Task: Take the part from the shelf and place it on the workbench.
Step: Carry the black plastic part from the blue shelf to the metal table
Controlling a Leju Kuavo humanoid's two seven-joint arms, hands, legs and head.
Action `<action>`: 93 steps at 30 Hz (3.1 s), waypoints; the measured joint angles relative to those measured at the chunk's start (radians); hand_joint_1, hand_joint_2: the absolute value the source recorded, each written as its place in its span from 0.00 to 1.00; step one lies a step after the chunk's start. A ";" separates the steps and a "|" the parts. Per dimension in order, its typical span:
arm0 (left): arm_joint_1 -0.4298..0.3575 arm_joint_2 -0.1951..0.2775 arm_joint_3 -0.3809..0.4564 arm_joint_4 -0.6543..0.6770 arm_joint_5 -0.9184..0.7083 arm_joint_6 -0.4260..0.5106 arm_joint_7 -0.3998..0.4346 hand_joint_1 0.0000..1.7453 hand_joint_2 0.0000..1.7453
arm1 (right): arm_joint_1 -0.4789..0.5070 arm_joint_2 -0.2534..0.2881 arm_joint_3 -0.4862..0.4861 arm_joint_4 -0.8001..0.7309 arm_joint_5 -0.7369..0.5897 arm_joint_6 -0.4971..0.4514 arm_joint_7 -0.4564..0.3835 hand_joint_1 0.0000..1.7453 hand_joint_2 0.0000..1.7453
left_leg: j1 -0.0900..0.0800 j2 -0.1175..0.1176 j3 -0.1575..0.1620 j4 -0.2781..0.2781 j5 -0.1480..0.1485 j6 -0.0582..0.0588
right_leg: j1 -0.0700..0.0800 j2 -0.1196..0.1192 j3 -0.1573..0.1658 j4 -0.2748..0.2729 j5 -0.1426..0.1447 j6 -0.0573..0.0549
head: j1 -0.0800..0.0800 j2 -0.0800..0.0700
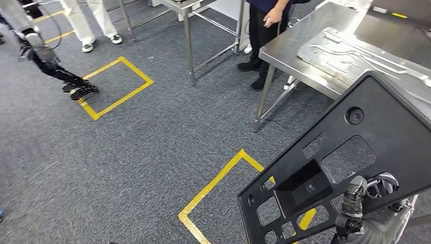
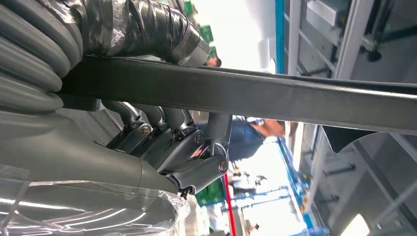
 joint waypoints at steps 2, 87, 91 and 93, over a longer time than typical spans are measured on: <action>0.000 0.000 0.000 0.000 0.000 0.000 0.000 0.00 0.00 | -0.001 0.000 0.000 0.000 0.000 0.000 0.000 1.00 1.00 | 0.004 -0.046 0.044 -0.115 0.055 0.002 | -0.003 0.027 -0.004 0.016 -0.008 0.010 | 0.000 0.000; -0.003 0.001 0.019 -0.001 -0.003 -0.009 0.006 0.00 0.00 | 0.012 0.004 0.009 0.046 0.069 -0.124 0.043 1.00 1.00 | -0.002 0.014 0.016 -0.048 -0.011 0.005 | -0.015 -0.077 0.008 -0.011 -0.003 0.011 | 0.004 0.000; 0.003 0.004 0.021 -0.001 -0.002 -0.009 0.008 0.00 0.00 | 0.029 0.004 0.010 0.074 0.081 -0.153 0.055 1.00 1.00 | -0.003 0.013 -0.043 0.054 -0.015 0.006 | -0.008 -0.074 0.012 -0.009 -0.008 0.005 | 0.003 0.000; 0.003 0.006 0.021 -0.001 -0.001 -0.009 0.008 0.00 0.00 | 0.037 0.003 0.010 0.089 0.096 -0.167 0.061 1.00 1.00 | -0.004 0.012 0.013 -0.074 0.053 0.015 | -0.005 -0.071 0.016 -0.006 -0.011 0.008 | 0.003 0.000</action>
